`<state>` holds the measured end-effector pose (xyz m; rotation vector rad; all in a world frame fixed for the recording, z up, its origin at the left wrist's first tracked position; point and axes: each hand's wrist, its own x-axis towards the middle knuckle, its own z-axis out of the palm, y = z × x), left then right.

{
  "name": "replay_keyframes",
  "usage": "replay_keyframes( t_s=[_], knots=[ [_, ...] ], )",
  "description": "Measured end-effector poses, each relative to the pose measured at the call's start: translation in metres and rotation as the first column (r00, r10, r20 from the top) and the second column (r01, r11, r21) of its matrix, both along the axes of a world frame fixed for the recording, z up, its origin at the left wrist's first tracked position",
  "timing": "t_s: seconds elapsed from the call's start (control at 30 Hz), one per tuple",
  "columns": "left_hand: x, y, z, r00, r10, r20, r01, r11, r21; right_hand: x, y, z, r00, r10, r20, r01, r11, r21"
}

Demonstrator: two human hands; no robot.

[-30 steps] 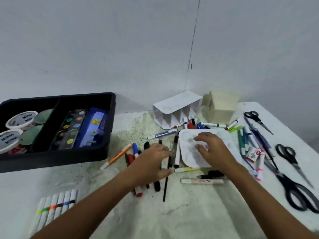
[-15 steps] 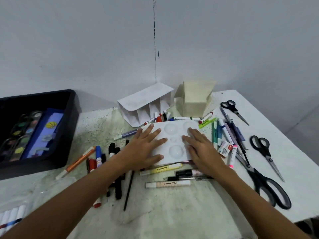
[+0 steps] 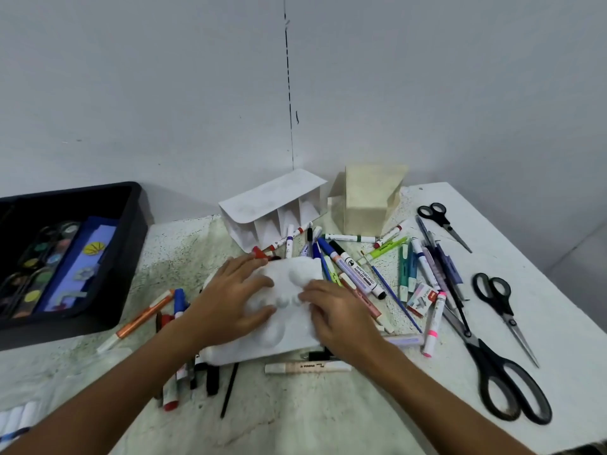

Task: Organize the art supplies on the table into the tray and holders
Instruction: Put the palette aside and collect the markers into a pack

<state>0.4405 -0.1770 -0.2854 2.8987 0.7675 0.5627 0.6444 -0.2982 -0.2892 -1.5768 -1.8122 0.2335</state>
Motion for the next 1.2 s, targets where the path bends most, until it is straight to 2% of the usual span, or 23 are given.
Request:
replay_keyframes(
  t_s=[0.1, 0.23, 0.47, 0.57, 0.73, 0.9, 1.0, 1.07, 1.13, 1.2],
  knots=[
    [0.002, -0.009, -0.008, 0.996, 0.028, -0.083, -0.032, 0.998, -0.051, -0.013, 0.001, -0.006, 0.992, 0.065, -0.104, -0.068, 0.997, -0.027],
    [-0.007, -0.010, -0.016, 0.986, 0.031, -0.165, -0.043, 0.997, -0.067, -0.002, 0.002, -0.002, 0.962, 0.046, -0.271, -0.061, 0.997, -0.049],
    [-0.008, -0.014, -0.008, 0.987, -0.135, -0.086, 0.127, 0.987, -0.098, 0.024, 0.000, 0.000, 0.970, 0.028, -0.241, -0.038, 0.999, -0.034],
    [-0.003, -0.018, -0.007, 0.989, -0.141, -0.044, 0.136, 0.985, -0.111, 0.030, 0.000, -0.002, 0.969, 0.027, -0.245, -0.040, 0.998, -0.047],
    [-0.006, -0.024, -0.012, 0.970, -0.193, -0.147, 0.172, 0.974, -0.146, 0.029, -0.002, -0.005, 0.968, 0.038, -0.249, -0.049, 0.998, -0.037],
    [-0.022, -0.025, -0.003, 0.939, -0.218, -0.267, 0.200, 0.975, -0.094, 0.020, 0.001, -0.004, 0.976, 0.060, -0.208, -0.064, 0.998, -0.009],
    [-0.035, -0.029, 0.000, 0.971, -0.107, -0.216, 0.100, 0.994, -0.043, 0.009, 0.006, -0.003, 0.987, 0.032, -0.156, -0.020, 0.997, 0.078],
    [-0.040, -0.041, -0.002, 0.975, 0.118, -0.187, -0.125, 0.992, -0.021, -0.002, 0.011, -0.008, 0.997, 0.002, -0.082, 0.009, 0.990, 0.139],
    [-0.039, -0.051, -0.008, 0.892, 0.364, -0.269, -0.391, 0.919, -0.055, -0.012, 0.013, -0.012, 1.000, -0.022, 0.003, 0.022, 0.988, 0.150],
    [-0.041, -0.055, -0.014, 0.847, 0.413, -0.334, -0.456, 0.888, -0.059, -0.023, 0.010, -0.014, 0.994, -0.035, 0.105, 0.020, 0.989, 0.145]
  ],
)
